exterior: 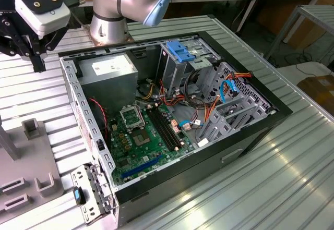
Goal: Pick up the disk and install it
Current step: 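Reach for the disk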
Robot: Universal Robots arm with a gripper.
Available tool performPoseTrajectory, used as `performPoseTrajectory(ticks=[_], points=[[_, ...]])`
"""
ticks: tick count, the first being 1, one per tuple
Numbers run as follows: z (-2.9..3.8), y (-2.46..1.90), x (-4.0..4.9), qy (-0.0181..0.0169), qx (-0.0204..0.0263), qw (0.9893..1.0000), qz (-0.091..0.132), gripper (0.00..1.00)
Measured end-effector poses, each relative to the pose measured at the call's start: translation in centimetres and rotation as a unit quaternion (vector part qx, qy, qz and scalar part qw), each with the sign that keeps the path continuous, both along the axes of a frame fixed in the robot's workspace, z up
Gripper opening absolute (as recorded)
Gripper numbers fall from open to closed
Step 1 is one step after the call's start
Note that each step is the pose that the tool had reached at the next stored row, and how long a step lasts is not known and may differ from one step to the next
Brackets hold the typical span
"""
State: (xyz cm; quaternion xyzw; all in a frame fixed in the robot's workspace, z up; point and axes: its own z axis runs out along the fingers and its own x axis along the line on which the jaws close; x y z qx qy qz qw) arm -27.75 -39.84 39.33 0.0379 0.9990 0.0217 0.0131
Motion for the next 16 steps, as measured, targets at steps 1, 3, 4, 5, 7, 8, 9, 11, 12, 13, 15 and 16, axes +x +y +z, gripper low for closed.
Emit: performPoseTrajectory(ticks=[1,3,4,5,7,8,9,11,12,13,15,16], points=[[0.0,0.0,-0.08,0.0,0.0,1.0,0.0,0.11],[-0.01,0.0,-0.41,0.0,0.0,1.0,0.0,0.11],[0.0,0.0,-0.65,0.0,0.0,1.0,0.0,0.11],[0.0,0.0,-0.75,0.0,0.0,1.0,0.0,0.11],[0.0,0.0,-1.09,0.0,0.0,1.0,0.0,0.11],[0.0,0.0,-1.21,0.0,0.0,1.0,0.0,0.11],[0.0,0.01,-1.4,0.0,0.0,1.0,0.0,0.11],[0.0,0.01,-1.77,0.0,0.0,1.0,0.0,0.11],[0.0,0.01,-1.87,0.0,0.0,1.0,0.0,0.11],[0.0,0.01,-2.12,0.0,0.0,1.0,0.0,0.11],[0.0,0.02,-2.55,0.0,0.0,1.0,0.0,0.11],[0.0,0.02,-2.76,0.0,0.0,1.0,0.0,0.11]])
